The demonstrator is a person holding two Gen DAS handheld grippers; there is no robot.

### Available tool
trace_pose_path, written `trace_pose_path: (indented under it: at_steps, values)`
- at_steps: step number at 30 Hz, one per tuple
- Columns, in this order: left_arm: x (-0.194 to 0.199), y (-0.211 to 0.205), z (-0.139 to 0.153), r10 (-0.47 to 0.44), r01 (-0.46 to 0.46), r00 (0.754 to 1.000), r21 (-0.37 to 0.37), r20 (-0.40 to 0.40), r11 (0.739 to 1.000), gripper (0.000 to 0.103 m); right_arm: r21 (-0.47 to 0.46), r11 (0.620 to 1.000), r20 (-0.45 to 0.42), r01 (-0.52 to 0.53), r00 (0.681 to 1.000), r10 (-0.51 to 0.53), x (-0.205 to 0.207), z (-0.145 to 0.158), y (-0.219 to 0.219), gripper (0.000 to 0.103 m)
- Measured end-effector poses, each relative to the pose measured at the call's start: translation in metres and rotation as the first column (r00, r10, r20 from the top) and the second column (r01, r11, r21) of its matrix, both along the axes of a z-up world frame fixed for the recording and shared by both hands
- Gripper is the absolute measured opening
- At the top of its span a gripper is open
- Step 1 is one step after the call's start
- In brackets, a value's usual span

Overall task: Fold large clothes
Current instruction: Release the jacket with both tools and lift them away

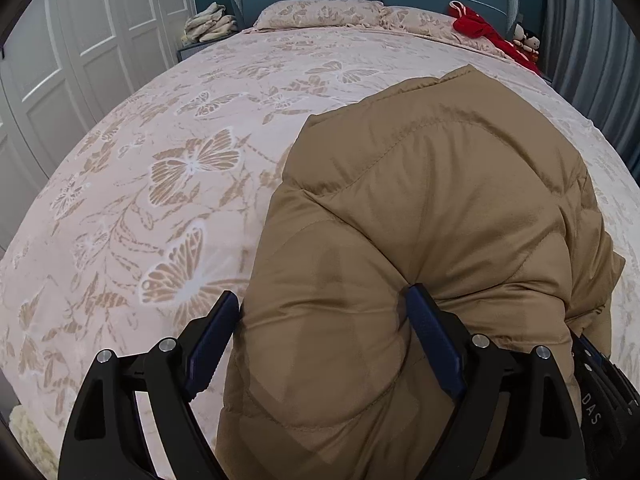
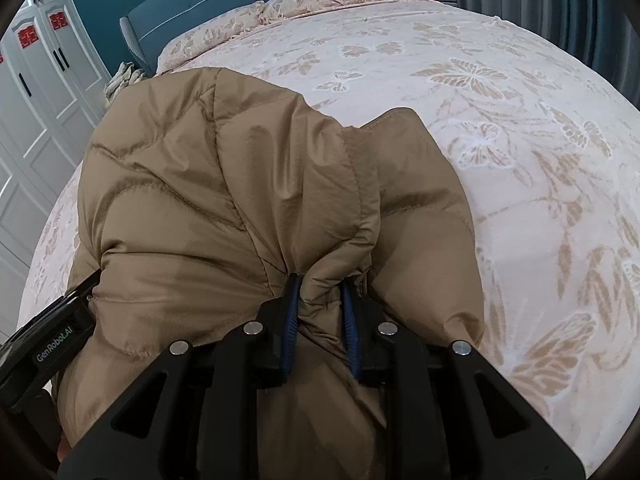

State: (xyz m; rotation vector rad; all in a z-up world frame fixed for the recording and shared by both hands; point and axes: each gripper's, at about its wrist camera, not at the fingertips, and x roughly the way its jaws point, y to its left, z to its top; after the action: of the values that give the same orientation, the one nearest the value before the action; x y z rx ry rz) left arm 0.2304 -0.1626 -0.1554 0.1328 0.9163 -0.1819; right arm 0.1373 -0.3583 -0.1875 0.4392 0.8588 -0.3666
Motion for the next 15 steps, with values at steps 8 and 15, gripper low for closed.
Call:
trace_pose_path:
  at_steps: [8, 15]
  values:
    - [0.000, 0.002, 0.001, -0.002, 0.002, 1.000, -0.005, 0.006, 1.000, 0.085, 0.023, 1.000, 0.023, -0.007, 1.000, 0.007, -0.003, 0.001, -0.004, 0.019]
    - [0.004, 0.037, 0.048, -0.045, 0.041, 0.997, -0.075, -0.057, 0.996, 0.085, 0.116, 0.992, 0.011, 0.049, 0.999, -0.051, -0.034, 0.046, -0.028, 0.049]
